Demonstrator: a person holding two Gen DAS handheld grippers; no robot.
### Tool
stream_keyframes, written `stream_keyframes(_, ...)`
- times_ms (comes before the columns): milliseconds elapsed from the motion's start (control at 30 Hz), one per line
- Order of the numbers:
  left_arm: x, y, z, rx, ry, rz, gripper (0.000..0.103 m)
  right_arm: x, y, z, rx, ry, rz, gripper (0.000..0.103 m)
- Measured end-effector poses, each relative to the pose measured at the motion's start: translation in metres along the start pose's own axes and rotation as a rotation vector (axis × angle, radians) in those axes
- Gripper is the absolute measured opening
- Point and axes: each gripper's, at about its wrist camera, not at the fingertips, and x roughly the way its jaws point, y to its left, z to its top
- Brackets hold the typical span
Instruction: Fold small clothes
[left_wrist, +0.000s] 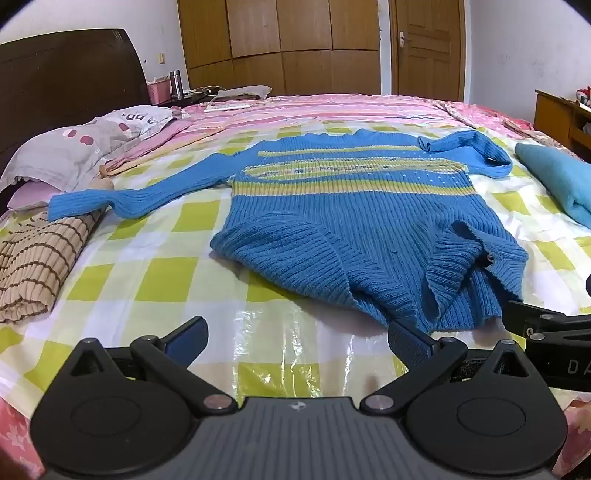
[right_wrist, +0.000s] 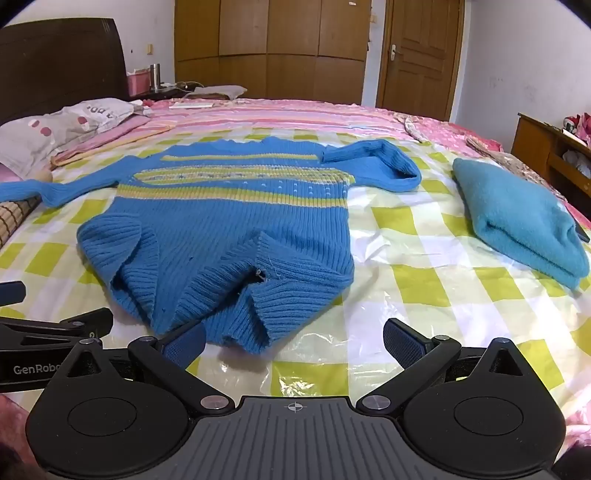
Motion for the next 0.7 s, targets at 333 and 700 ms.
stream_keyframes(333,0.0038,0.0005,-0.0012,-0.004,0.008,-0.011,0.103,0.0011,0.0018,0.0,-0.004,0.009,-0.004,0.102)
stream_keyframes(700,0.0024,0.0007,-0.0026,-0.004,0.004,-0.017,0.103,0.0036,-0.0009,-0.0033,0.002,0.015,-0.004,0.102)
